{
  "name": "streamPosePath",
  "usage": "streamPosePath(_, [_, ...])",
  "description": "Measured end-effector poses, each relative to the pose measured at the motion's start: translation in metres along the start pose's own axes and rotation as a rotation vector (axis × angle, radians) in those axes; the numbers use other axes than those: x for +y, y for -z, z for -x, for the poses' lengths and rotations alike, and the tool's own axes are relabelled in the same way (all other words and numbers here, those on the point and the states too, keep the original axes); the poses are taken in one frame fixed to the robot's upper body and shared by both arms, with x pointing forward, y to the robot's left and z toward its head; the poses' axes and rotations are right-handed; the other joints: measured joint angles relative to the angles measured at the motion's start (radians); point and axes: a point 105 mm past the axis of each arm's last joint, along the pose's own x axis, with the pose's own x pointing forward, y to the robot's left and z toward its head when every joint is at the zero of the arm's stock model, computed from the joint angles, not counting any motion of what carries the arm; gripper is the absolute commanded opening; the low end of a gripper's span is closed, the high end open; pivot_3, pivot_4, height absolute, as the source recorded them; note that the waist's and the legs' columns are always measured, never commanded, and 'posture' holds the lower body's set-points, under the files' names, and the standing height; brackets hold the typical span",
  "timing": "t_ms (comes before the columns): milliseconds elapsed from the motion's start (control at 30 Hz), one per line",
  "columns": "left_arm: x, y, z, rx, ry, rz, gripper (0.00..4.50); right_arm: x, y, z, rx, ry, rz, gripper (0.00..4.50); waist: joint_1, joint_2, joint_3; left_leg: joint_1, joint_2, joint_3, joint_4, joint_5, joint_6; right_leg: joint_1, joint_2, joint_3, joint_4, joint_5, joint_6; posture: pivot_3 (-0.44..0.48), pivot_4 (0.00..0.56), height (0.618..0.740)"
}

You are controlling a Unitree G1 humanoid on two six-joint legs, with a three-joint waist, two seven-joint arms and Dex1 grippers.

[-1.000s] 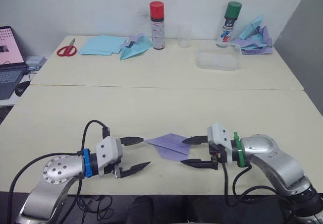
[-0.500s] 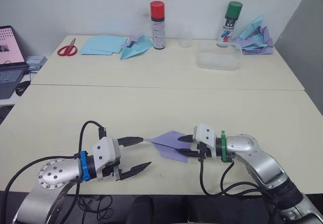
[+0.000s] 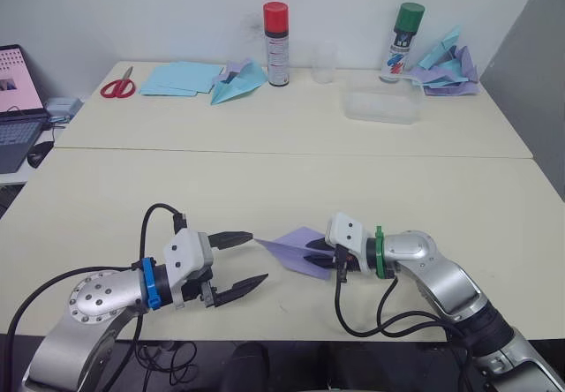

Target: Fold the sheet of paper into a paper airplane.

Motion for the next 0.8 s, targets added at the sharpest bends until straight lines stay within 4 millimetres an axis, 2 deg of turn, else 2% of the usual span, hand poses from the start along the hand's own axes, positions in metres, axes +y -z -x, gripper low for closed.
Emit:
streamPosePath(33, [0.002,-0.002,0.000,-0.008,-0.010,0.018,3.92,0.001,0.001,0.000,0.007,-0.005,-0.006,0.03,0.000,0.000,0.000,0.000,0.000,0.000,0.000,0.000,0.000,0.000,0.000,0.000,0.000,0.000,0.000,0.000,0.150,0.740])
streamPosePath(100, [0.006,-0.007,0.001,-0.026,-0.028,0.042,3.92,0.001,0.003,0.000,0.014,-0.007,-0.016,0.03,0.000,0.000,0.000,0.000,0.000,-0.001,0.000,0.000,0.000,0.001,0.000,-0.001,0.000,0.000,0.000,0.000,0.150,0.740])
streamPosePath(167, [0.008,-0.013,0.001,-0.047,-0.035,0.067,4.44,0.001,0.004,0.000,0.018,-0.006,-0.020,0.00,0.000,0.000,0.000,0.000,0.000,-0.001,0.001,0.000,0.000,0.001,0.000,0.000,0.000,0.000,0.000,0.000,0.150,0.740])
streamPosePath(367, [0.008,-0.013,0.006,-0.038,-0.028,0.140,4.48,-0.004,0.005,0.002,0.018,0.028,-0.032,0.00,0.000,0.000,0.000,0.001,0.000,-0.001,0.001,0.000,0.000,0.001,0.000,-0.001,0.000,0.000,0.000,0.000,0.150,0.740])
streamPosePath(467, [0.010,-0.016,0.005,-0.033,-0.024,0.131,4.48,-0.012,0.009,0.011,0.019,0.081,-0.075,0.00,0.002,0.000,0.000,0.000,-0.001,-0.001,0.002,0.000,0.000,0.002,0.000,-0.001,0.000,0.000,0.000,0.000,0.150,0.740])
streamPosePath(633, [0.030,-0.037,0.002,0.006,0.006,0.034,4.48,-0.051,0.004,0.057,-0.037,0.335,-0.205,0.00,0.007,0.000,0.000,0.000,-0.002,-0.001,0.003,0.000,0.000,0.003,0.000,-0.001,0.000,0.001,0.002,0.000,0.150,0.740])
streamPosePath(733, [0.043,-0.059,-0.016,-0.026,0.033,0.006,4.48,-0.071,0.002,0.085,-0.043,0.508,-0.249,0.00,0.008,0.000,0.001,-0.001,-0.003,0.000,0.004,0.000,0.000,0.003,0.003,-0.001,0.000,0.001,0.003,0.000,0.150,0.740])
streamPosePath(800, [0.048,-0.077,-0.032,-0.045,0.081,-0.025,4.48,-0.083,0.009,0.103,-0.030,0.644,-0.300,0.00,0.009,-0.001,0.001,-0.001,-0.003,0.001,0.004,0.000,0.000,0.003,0.003,-0.001,0.000,0.002,0.003,0.000,0.150,0.740])
